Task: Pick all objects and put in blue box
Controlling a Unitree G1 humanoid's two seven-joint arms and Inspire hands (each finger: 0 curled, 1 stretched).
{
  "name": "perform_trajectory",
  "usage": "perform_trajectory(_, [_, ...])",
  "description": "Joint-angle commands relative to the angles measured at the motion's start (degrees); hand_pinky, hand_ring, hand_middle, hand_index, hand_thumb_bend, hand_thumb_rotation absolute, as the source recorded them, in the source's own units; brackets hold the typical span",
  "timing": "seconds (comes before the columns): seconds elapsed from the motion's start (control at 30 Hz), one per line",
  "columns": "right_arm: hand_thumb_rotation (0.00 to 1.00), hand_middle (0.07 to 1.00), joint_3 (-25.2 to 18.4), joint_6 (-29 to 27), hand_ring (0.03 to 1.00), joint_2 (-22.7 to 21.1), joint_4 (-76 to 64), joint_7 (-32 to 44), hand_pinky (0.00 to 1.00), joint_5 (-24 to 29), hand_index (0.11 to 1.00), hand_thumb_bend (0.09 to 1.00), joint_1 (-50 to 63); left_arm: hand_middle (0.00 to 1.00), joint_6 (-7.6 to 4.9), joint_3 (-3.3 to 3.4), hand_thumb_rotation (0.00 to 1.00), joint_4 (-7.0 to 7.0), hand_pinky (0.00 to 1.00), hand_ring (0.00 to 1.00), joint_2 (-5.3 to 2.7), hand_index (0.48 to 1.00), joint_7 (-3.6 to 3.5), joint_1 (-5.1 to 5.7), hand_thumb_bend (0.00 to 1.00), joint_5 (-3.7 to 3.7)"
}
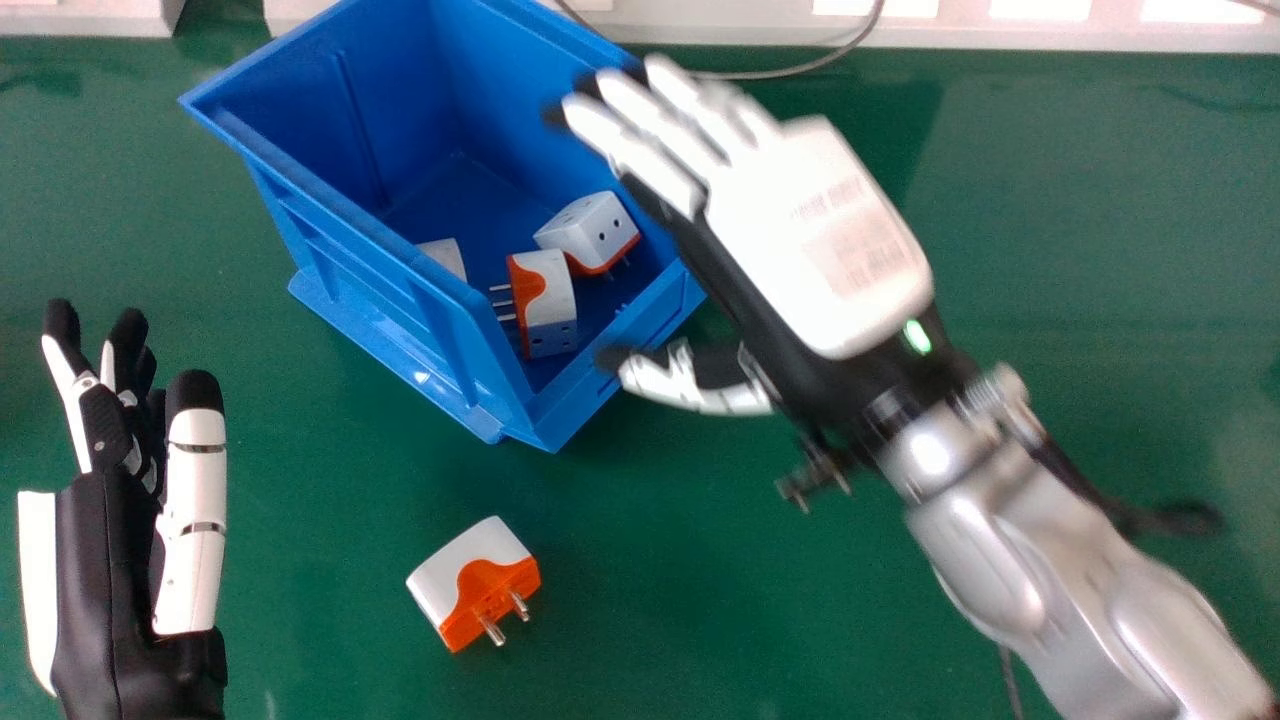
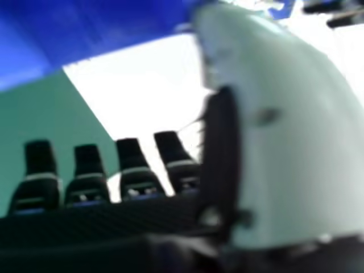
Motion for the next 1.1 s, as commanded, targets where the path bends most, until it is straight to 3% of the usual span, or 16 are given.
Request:
perform_trajectory(0.0, [0.38, 0.898, -2.1, -5.3, 0.894, -2.0, -3.2, -1.6, 0.78, 3.0, 0.879, 0.337, 4.1, 1.0, -1.45, -0.38, 0.82, -1.0, 1.0, 1.0, -0.07, 0.995, 0.08, 0.86, 0.38, 0.7])
perform_trajectory(0.3, [0.41, 0.828, -5.2, -18.7, 0.802, -5.7, -3.3, -3.4, 0.66, 2.9, 0.788, 0.347, 16.8, 1.0, -1.22, -0.97, 0.82, -0.47, 1.0, 1.0, 0.15, 1.0, 0.04, 0.61, 0.38, 0.86])
perform_trajectory(0.37, [0.37, 0.817, -5.2, -20.5, 0.788, -5.8, -2.7, -3.6, 0.65, 2.1, 0.78, 0.355, 18.1, 1.0, -1.3, -1.06, 0.82, -0.11, 1.0, 1.0, 0.27, 1.0, 0.0, 0.39, 0.35, 0.92])
perform_trajectory(0.47, [0.29, 0.814, -5.2, -22.8, 0.784, -5.6, -1.5, -3.8, 0.63, 1.2, 0.773, 0.369, 18.7, 1.0, -1.32, -1.15, 0.83, 0.02, 1.0, 1.0, 0.41, 1.0, 0.11, 0.29, 0.4, 1.51])
perform_trajectory(0.53, [0.29, 0.808, -5.1, -23.6, 0.774, -5.6, -1.1, -3.3, 0.61, 0.4, 0.767, 0.368, 18.4, 1.0, -1.06, -1.12, 0.83, -0.06, 1.0, 1.0, 0.36, 1.0, 0.2, 0.2, 0.41, 1.61])
perform_trajectory(0.6, [0.31, 0.801, -5.0, -24.2, 0.76, -5.7, -1.0, -2.2, 0.61, -0.2, 0.763, 0.361, 17.6, 1.0, -1.01, -1.12, 0.82, -0.04, 1.0, 1.0, 0.39, 1.0, -0.01, 0.14, 0.41, 1.26])
perform_trajectory(0.73, [0.38, 0.804, -4.5, -25.4, 0.748, -5.7, -0.8, -0.2, 0.59, -0.4, 0.764, 0.327, 15.9, 1.0, -0.93, -1.0, 0.84, -0.24, 1.0, 1.0, 0.3, 1.0, 0.33, 0.13, 0.42, 1.69])
perform_trajectory(0.77, [0.38, 0.807, -4.2, -25.7, 0.75, -5.6, -0.7, 0.7, 0.59, -0.1, 0.766, 0.325, 15.3, 1.0, -1.12, -0.93, 0.84, -0.11, 1.0, 1.0, 0.37, 1.0, 0.18, 0.07, 0.42, 1.43])
perform_trajectory(0.87, [0.32, 0.814, -3.2, -26.9, 0.759, -4.9, 0.1, 2.8, 0.6, 0.8, 0.768, 0.351, 13.2, 1.0, -1.29, -0.78, 0.83, 0.08, 1.0, 1.0, 0.45, 1.0, -0.01, -0.04, 0.42, 1.02])
perform_trajectory(0.97, [0.27, 0.818, -2.3, -27.4, 0.764, -3.9, 0.6, 5.2, 0.6, 2.1, 0.77, 0.389, 11.6, 1.0, -1.23, -0.71, 0.84, -0.08, 1.0, 1.0, 0.41, 1.0, 0.06, -0.02, 0.4, 1.17])
perform_trajectory(1.07, [0.3, 0.818, -0.8, -27.1, 0.764, -2.1, 0.9, 8.3, 0.6, 3.4, 0.777, 0.358, 9.7, 1.0, -0.82, -0.69, 0.84, -0.5, 1.0, 1.0, 0.21, 1.0, 0.18, 0.17, 0.39, 1.03])
